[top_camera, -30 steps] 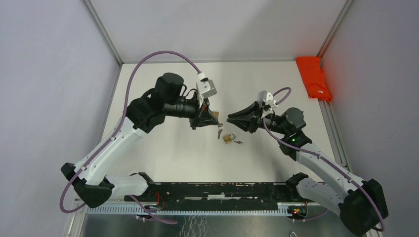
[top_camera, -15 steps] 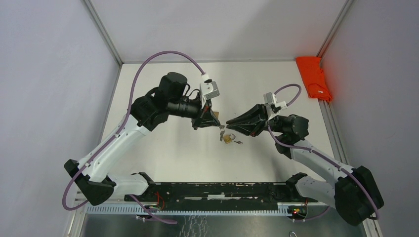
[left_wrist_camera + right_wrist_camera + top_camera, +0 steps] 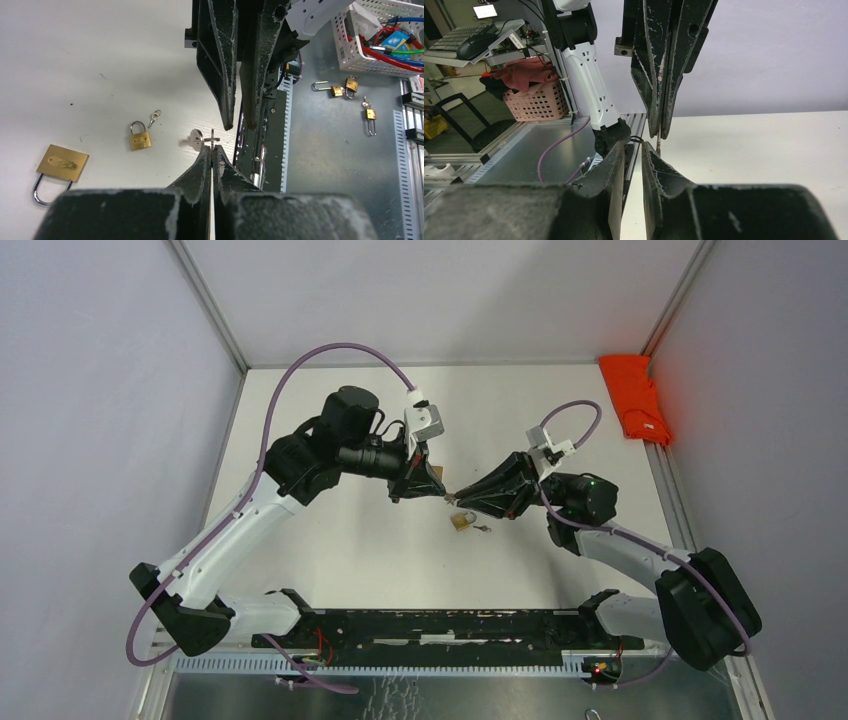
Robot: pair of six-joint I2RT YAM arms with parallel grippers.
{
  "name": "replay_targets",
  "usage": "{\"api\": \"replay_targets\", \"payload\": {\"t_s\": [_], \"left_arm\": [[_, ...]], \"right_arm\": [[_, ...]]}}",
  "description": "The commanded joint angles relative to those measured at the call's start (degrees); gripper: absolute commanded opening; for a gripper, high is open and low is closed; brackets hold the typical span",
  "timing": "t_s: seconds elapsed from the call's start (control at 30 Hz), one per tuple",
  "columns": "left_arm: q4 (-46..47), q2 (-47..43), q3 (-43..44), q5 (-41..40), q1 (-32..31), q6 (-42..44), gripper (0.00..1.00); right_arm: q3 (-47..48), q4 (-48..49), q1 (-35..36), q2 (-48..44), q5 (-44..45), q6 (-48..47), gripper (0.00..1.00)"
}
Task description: Unlock with the key
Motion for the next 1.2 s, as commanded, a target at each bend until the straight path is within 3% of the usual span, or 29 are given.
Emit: {"api": "replay_targets", "payload": {"t_s": [0.0,0.43,0.8,0.97,1.17], "left_arm": [[2.13,-0.38,1.62,1.95,-0.19,1.44,0.02],[2.27,-0.92,1.27,2.64,-0.25,1.48,0.02],[2.8,-0.99,0.56,3.11,-0.24,1.75,0.02],[2.8,-1.32,0.47,2.8,-0.19,1.79,0.02],[3.75,-1.39,0.15,2.5,-0.25,1.6,0.02]], "right_arm": [[1.58,6.19,0.58,1.37,-0.42,1.85,0.23],[4.34,3.19,0.65,5.42,1.95,0.81,0.34],[6.13,-2.17,0.65,3.84,3.02,-2.63,0.37],[7.75,-16.39,0.66,0.88,3.76,-12.42,0.38],[5.88,-12.55,0.92,0.79,2.51,-9.28,0.36]]}}
